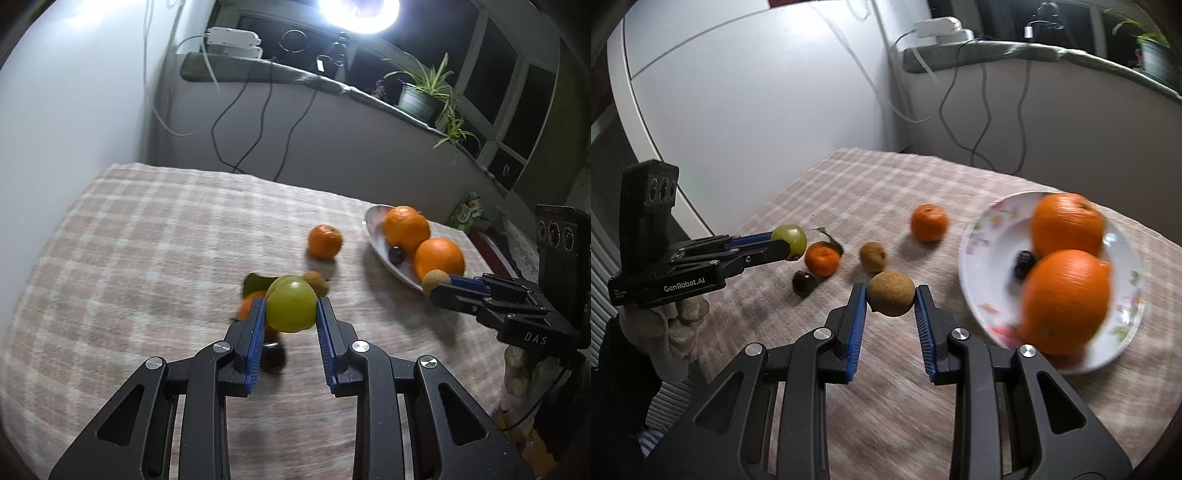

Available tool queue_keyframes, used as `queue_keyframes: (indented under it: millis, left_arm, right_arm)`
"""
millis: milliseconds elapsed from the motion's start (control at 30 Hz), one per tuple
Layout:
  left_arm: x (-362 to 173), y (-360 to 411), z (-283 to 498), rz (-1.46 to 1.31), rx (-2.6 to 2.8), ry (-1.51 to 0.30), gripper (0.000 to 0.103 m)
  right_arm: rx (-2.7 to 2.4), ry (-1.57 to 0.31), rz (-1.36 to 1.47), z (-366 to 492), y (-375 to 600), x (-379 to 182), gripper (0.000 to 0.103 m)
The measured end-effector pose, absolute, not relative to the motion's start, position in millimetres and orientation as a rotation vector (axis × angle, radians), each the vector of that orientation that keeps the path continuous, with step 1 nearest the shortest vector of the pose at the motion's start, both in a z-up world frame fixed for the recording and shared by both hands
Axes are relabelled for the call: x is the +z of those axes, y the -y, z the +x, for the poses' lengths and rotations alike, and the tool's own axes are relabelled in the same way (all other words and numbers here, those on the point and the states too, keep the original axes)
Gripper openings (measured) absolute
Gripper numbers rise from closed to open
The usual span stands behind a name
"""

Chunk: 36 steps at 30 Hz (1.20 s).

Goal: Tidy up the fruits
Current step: 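Carry the green plum with the left gripper and kiwi with the right onto the plate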

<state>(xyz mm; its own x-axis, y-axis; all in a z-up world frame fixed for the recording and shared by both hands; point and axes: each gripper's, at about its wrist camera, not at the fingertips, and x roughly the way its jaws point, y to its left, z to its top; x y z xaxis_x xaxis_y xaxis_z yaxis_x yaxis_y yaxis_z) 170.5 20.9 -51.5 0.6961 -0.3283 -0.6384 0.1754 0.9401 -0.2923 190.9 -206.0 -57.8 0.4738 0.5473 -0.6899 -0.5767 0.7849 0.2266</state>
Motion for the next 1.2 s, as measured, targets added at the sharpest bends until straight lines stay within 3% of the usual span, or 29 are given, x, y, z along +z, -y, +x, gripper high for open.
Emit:
queue_keyframes:
  millis: [500, 1200]
  left_arm:
    - [-43.4, 48.0, 190.5, -0.171, -0.399, -0.753, 0.026]
    - [-46.4, 115.4, 229.6, -0.093, -0.474, -0.780, 0.026]
  right_arm:
    - [0.521, -0.776, 0.007, 196.1, 293.8, -41.3, 0.028]
    - [0.420, -0.803, 0.021, 239.4, 340.9, -63.2, 0.028]
